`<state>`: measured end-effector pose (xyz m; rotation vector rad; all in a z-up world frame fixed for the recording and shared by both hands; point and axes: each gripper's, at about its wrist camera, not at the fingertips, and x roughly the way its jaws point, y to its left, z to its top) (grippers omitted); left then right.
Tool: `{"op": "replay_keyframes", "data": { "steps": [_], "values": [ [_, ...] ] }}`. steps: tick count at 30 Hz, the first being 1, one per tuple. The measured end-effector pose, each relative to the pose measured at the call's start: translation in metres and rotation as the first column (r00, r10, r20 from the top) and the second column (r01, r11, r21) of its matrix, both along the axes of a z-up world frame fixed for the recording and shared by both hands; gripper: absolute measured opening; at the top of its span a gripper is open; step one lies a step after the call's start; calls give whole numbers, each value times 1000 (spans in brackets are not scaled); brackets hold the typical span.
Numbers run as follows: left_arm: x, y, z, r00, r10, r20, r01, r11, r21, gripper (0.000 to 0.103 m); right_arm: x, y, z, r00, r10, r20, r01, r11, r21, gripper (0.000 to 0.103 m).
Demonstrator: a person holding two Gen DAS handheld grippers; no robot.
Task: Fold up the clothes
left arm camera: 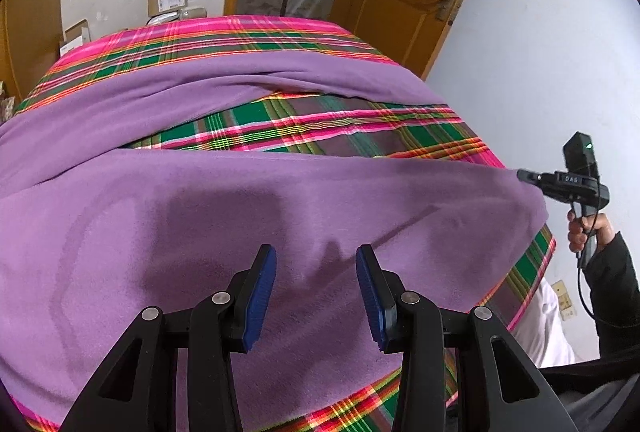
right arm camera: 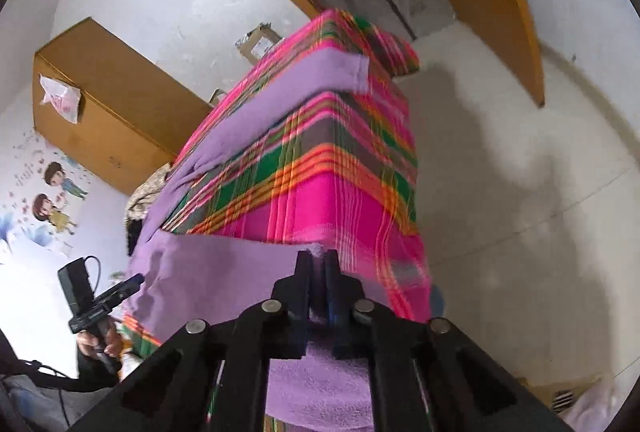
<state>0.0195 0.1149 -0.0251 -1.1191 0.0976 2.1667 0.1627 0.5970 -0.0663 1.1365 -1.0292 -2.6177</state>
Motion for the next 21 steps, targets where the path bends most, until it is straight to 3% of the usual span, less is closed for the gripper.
{"op": "replay_keyframes", "data": {
  "steps": [3, 8, 10, 11, 15, 21],
  "values": [
    [-1, -4, 2, 1000, 10, -4, -10, 1000, 5, 43, 0, 0, 20, 998, -43, -52, 46, 997, 56, 8],
    [-5, -28, 8, 997, 77, -25, -76, 997, 16, 43, -2, 8, 28, 979, -202, -2, 199, 966, 167, 16],
    [-7, -43, 10, 993, 117, -35, -116, 993, 14, 43, 7, 3, 36, 976, -216, -37, 219, 959, 178, 16],
    [-8, -51, 11, 990, 139, -39, -139, 990, 12, 43, 9, -4, 40, 976, -208, -55, 215, 958, 187, 17],
    [-7, -78, 7, 978, 204, -40, -204, 979, 4, 43, 1, -56, 48, 990, -90, -106, 110, 972, 208, 39],
    [10, -94, -8, 975, 221, -13, -221, 975, -7, 43, -23, -148, 44, 984, 143, -110, -107, 952, 287, 41]
  ]
}}
